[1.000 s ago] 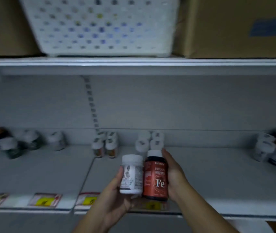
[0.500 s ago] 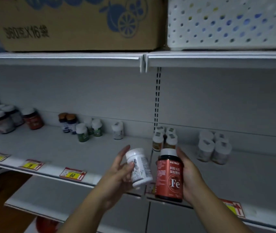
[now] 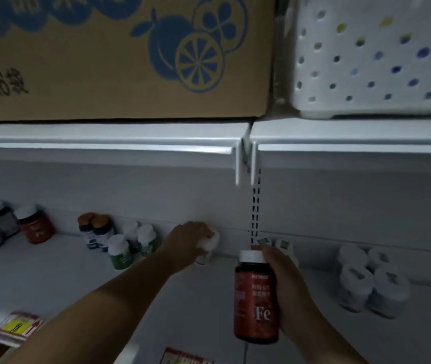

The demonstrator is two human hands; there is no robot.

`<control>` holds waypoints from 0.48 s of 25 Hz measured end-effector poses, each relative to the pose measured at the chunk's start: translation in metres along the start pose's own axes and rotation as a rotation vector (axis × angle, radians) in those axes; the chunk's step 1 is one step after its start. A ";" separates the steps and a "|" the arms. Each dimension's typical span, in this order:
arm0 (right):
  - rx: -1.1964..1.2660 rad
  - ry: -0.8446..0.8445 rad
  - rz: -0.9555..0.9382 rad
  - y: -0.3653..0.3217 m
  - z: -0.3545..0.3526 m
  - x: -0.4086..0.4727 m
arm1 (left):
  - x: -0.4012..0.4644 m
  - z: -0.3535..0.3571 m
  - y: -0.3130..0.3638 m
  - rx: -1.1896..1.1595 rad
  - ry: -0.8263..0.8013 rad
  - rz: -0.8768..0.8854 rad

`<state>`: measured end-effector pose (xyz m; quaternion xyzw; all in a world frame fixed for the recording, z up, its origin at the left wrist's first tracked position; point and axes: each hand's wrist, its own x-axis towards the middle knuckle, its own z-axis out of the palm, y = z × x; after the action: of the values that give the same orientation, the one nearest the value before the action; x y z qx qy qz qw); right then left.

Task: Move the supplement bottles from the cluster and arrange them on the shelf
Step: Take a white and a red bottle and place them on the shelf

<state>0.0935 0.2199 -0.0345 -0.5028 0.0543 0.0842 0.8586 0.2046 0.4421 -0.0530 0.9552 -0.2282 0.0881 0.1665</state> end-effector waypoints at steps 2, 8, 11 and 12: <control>-0.023 0.022 -0.013 0.004 0.006 0.007 | 0.002 0.008 -0.007 0.064 -0.088 -0.062; -0.026 0.011 -0.130 0.024 0.070 0.027 | -0.046 -0.034 0.003 -0.614 0.333 -0.310; -0.064 -0.054 -0.203 0.048 0.153 0.043 | -0.111 -0.075 -0.026 -1.064 0.316 -0.413; -0.102 -0.056 -0.238 0.060 0.184 0.048 | -0.134 -0.090 -0.041 -1.112 0.301 -0.396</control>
<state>0.1306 0.4138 -0.0040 -0.5461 -0.0343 -0.0018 0.8370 0.0971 0.5634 -0.0136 0.7264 -0.0319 0.0570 0.6841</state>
